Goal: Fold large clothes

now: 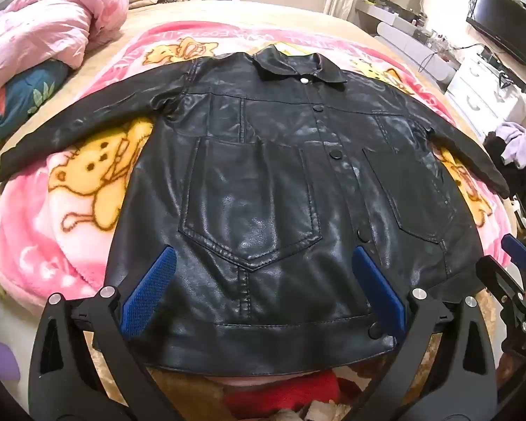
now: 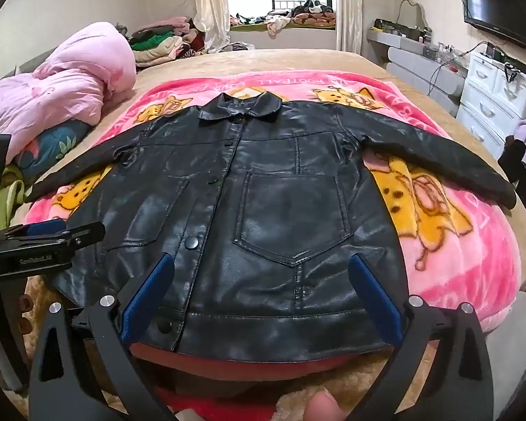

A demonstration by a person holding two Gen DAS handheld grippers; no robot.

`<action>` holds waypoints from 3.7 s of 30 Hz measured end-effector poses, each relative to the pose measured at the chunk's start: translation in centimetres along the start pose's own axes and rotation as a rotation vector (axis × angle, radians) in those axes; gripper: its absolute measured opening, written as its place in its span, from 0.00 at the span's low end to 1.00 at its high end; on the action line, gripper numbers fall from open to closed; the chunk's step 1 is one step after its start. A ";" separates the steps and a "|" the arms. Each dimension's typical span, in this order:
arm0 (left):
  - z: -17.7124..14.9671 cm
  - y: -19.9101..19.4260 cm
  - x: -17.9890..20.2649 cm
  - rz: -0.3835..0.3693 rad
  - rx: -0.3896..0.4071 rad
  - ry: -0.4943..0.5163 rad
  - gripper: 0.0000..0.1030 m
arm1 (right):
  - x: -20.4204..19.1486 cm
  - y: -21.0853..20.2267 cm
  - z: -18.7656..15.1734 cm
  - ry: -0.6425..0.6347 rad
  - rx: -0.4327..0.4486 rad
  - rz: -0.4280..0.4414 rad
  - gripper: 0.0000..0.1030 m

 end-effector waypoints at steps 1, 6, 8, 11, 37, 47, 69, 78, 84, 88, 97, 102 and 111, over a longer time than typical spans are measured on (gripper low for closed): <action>0.0 0.0 0.0 -0.001 0.001 0.001 0.91 | 0.0 0.0 0.0 -0.002 0.000 -0.005 0.96; 0.0 -0.1 0.1 -0.005 0.003 0.003 0.91 | -0.4 -0.4 -0.2 -0.009 0.017 -0.002 0.96; 0.4 -0.2 0.0 -0.004 0.004 0.004 0.91 | -0.6 -0.4 0.1 -0.017 0.010 -0.005 0.96; 0.3 -0.1 0.0 -0.004 0.005 0.004 0.91 | -0.9 -1.0 0.0 -0.020 0.021 0.004 0.96; 0.5 -0.6 0.3 -0.001 0.016 0.008 0.91 | -0.9 -1.0 0.1 -0.028 0.029 0.003 0.96; 0.8 -1.8 1.0 -0.002 0.025 0.020 0.91 | -0.9 -1.4 0.2 -0.028 0.034 0.000 0.96; 1.2 -1.7 1.2 0.001 0.037 0.030 0.91 | -1.7 -1.9 0.7 -0.033 0.046 0.000 0.96; 2.5 -1.6 1.2 -0.012 0.036 0.030 0.91 | -1.6 -1.8 1.6 -0.021 0.045 0.014 0.96; 3.9 -1.3 1.6 -0.027 0.036 0.029 0.91 | -0.9 -1.7 3.5 -0.019 0.064 -0.015 0.96; 4.8 -1.1 1.9 -0.018 0.042 0.036 0.91 | -0.3 -1.7 4.7 -0.015 0.081 -0.025 0.96; 7.0 -0.3 2.1 -0.035 0.033 0.049 0.91 | 1.4 -1.0 7.1 0.014 0.097 -0.034 0.96; 8.7 0.1 2.1 -0.038 0.033 0.046 0.91 | 2.2 -0.4 8.7 0.042 0.093 -0.031 0.96; 11.7 0.6 2.3 -0.041 0.039 0.036 0.91 | 3.4 0.9 11.8 0.073 0.096 -0.034 0.96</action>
Point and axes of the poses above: each gripper's, at about its wrist camera, not at the fingertips, and y roughly the way its jaws point, x to its right, z to its top, the point moved 3 cm from there along y, roughly the way its jaws point, and after that the axes turned 14 degrees about -x, right-handed, at the moved point
